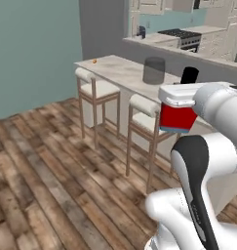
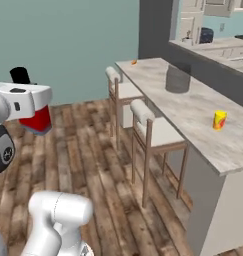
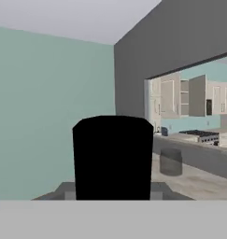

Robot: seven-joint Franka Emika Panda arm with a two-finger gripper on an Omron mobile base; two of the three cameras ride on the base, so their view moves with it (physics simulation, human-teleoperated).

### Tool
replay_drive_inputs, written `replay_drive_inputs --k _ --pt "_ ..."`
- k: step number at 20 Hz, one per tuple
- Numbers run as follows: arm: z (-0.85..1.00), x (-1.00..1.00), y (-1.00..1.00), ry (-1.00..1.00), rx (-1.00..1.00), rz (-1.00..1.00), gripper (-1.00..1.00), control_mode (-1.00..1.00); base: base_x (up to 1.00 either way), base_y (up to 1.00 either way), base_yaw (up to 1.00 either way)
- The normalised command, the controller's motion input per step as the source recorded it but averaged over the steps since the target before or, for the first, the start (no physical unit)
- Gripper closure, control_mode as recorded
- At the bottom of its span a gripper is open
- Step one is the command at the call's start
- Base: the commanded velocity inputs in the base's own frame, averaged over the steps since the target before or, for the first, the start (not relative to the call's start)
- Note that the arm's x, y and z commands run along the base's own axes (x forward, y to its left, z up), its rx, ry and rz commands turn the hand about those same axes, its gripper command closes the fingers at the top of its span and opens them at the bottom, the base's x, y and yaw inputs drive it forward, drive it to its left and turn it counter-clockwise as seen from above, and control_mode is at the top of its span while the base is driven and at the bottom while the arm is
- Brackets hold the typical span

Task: Open the cabinet directly in front. Then move the liquor and the cup to the dining counter with the jar on it.

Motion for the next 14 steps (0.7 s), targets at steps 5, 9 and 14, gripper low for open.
replay_drive_inputs --k 5,9,14 --pt "0.0 0.0 0.0 0.0 0.0 0.0 1.0 1.0 0.55 0.79 -0.39" --pt "0.0 0.0 0.0 0.0 0.0 0.0 1.0 1.0 0.5 0.6 -0.46" --pt "0.0 0.0 0.0 0.0 0.0 0.0 1.0 1.0 0.4 0.32 -0.46"
